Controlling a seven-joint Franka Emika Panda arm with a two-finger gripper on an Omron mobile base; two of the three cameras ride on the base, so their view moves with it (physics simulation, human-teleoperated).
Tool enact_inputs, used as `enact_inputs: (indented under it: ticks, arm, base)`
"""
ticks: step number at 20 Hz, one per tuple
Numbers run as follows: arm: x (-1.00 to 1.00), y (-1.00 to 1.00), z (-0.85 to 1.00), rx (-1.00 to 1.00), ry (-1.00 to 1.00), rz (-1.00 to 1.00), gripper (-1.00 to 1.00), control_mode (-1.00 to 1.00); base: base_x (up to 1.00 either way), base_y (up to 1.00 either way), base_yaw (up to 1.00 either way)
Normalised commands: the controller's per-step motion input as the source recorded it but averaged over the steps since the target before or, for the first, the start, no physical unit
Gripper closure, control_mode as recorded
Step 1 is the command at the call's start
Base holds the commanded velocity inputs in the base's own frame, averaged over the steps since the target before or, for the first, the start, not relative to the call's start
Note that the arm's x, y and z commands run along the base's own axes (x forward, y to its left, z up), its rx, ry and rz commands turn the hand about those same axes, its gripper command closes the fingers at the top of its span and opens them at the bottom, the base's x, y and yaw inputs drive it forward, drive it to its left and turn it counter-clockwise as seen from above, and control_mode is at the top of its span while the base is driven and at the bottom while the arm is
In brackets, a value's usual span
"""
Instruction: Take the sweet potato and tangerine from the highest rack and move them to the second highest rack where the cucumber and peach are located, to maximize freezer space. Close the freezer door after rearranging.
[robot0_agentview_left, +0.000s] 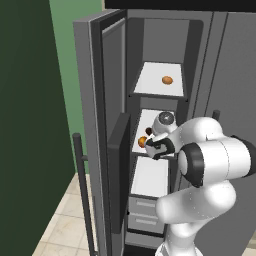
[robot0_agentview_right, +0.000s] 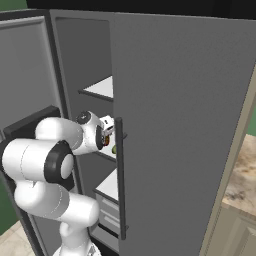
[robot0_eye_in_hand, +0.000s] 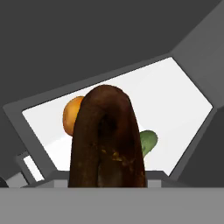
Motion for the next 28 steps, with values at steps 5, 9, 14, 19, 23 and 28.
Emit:
enact_inputs:
  ticks: [5, 9, 14, 19, 23, 28]
  arm:
    - [0.54, 0.00, -0.19, 0.00, 0.12, 0.04, 1.00, -1.00]
    - [0.55, 0.00, -0.18, 0.00, 0.18, 0.00, 1.00, -1.00]
    - [0.50, -0.01, -0.27, 0.00, 0.11, 0.01, 1.00, -1.00]
    - [0.34, -0.05, -0.40, 0.00, 0.00, 0.05, 1.00, -1.00]
    - [0.42, -0.06, -0.36, 0.00, 0.01, 0.05, 1.00, -1.00]
    - [0.42, -0.03, -0.41, 0.00, 0.07, 0.05, 1.00, -1.00]
  base:
    - [0.00, 0.00, 0.00]
    - [0.00, 0.00, 0.00]
    - [0.00, 0.00, 0.00]
    - [0.00, 0.00, 0.00]
    - [0.00, 0.00, 0.00]
    - [0.00, 0.00, 0.00]
